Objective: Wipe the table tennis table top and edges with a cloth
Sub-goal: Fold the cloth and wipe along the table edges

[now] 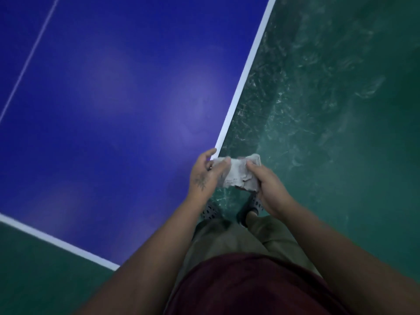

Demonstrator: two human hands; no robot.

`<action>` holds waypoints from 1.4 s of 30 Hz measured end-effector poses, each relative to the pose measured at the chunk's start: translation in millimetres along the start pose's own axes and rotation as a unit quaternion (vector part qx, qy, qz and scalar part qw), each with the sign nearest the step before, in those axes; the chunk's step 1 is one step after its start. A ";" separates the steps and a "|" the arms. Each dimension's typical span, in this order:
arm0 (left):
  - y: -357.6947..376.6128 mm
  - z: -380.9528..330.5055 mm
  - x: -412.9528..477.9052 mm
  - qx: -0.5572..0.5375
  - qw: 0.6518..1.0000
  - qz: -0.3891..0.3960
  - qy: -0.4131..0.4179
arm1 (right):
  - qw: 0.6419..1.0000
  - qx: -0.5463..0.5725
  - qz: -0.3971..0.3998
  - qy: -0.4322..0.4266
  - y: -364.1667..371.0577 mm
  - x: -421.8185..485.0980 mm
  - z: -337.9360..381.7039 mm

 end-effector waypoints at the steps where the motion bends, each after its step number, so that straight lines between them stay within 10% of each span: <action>1: -3.3 4.3 -6.3 -0.008 1.000 -0.012 0.000 | 1.000 -0.018 -0.010 0.015 2.5 -1.3 -1.7; 12: -63.7 53.0 -47.7 0.007 0.972 -0.231 0.034 | 0.908 -0.404 0.075 0.079 57.0 33.3 -15.2; 22: -90.4 107.1 -29.7 0.170 0.854 -0.490 0.048 | 0.830 -0.527 0.183 0.007 133.1 90.2 -68.4; 29: -54.0 127.1 -3.9 0.226 0.862 -0.453 -0.016 | 0.825 -0.524 0.194 -0.089 117.8 86.9 -74.6; 42: -182.9 103.2 83.4 0.408 0.798 -0.442 0.037 | 0.557 -0.757 0.138 -0.312 48.1 144.1 -22.9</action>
Point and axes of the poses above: each hand's wrist, its own x-axis towards the middle knuckle, its own y-axis out of the palm, z = x × y, the point moved 1 cm from there along x, towards the middle knuckle, and after that the axes turned 5 degrees about z, right-handed, at the moved point
